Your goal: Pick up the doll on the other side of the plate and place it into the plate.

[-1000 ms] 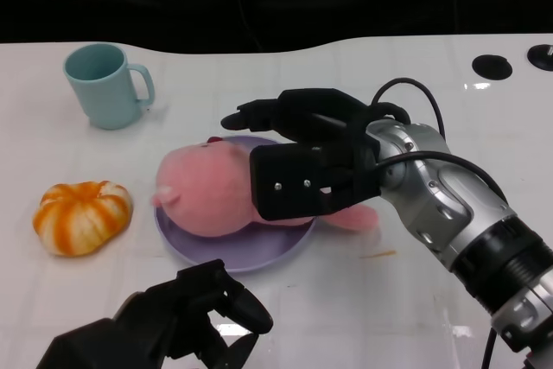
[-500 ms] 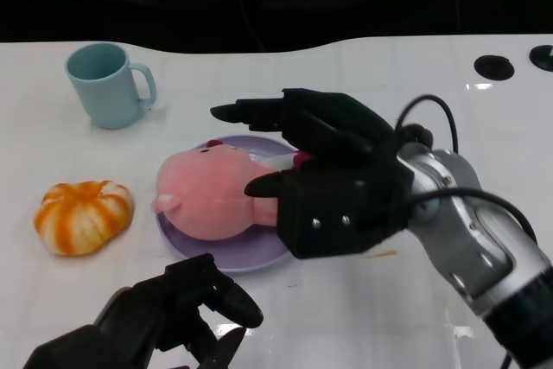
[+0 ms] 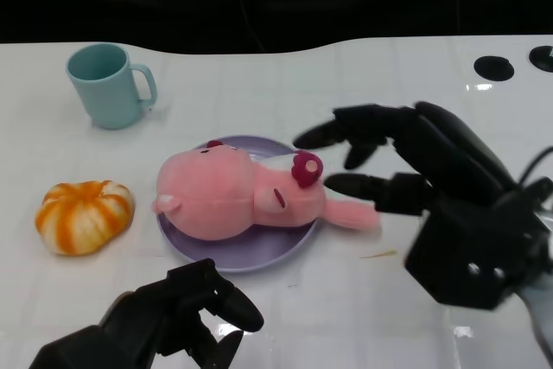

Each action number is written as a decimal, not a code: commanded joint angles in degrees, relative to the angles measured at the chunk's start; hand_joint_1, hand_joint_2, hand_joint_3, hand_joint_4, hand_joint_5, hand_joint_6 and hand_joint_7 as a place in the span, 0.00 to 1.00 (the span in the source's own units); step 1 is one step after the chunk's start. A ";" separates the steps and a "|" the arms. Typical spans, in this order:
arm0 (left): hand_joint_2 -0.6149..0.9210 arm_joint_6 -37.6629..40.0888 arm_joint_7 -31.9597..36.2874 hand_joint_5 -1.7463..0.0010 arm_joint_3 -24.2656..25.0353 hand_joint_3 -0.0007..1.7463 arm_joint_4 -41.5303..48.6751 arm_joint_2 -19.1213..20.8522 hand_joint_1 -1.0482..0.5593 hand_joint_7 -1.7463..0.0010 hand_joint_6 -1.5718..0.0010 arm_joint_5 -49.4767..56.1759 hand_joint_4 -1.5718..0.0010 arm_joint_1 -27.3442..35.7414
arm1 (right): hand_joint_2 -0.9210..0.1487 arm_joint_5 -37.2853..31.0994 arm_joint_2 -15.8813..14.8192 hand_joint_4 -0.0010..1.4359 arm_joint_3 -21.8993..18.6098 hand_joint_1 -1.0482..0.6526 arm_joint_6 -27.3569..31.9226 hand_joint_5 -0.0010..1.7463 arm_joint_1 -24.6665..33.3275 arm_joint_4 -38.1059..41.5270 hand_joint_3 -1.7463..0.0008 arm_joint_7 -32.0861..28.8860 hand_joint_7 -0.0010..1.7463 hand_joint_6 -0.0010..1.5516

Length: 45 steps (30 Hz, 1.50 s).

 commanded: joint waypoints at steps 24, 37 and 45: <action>0.78 2.77 -1.08 0.06 3.02 0.56 -2.62 0.50 0.53 0.29 0.61 -1.67 0.60 -0.94 | 0.62 3.74 -9.10 0.66 -8.71 0.67 -8.65 0.93 20.34 -5.25 0.16 0.65 0.58 0.64; 0.82 1.68 -1.99 0.08 4.22 0.52 -2.24 2.32 0.52 0.29 0.60 -1.02 0.60 -0.74 | 0.65 3.53 -8.71 0.62 -5.73 0.62 -2.00 1.00 16.61 -3.49 0.16 3.39 0.87 0.53; 0.80 2.58 -1.97 0.07 4.23 0.56 -3.10 2.50 0.52 0.29 0.61 -1.61 0.60 -0.71 | 0.62 6.02 -9.07 0.63 -6.91 0.63 -0.18 1.00 16.87 -4.58 0.16 4.63 0.86 0.53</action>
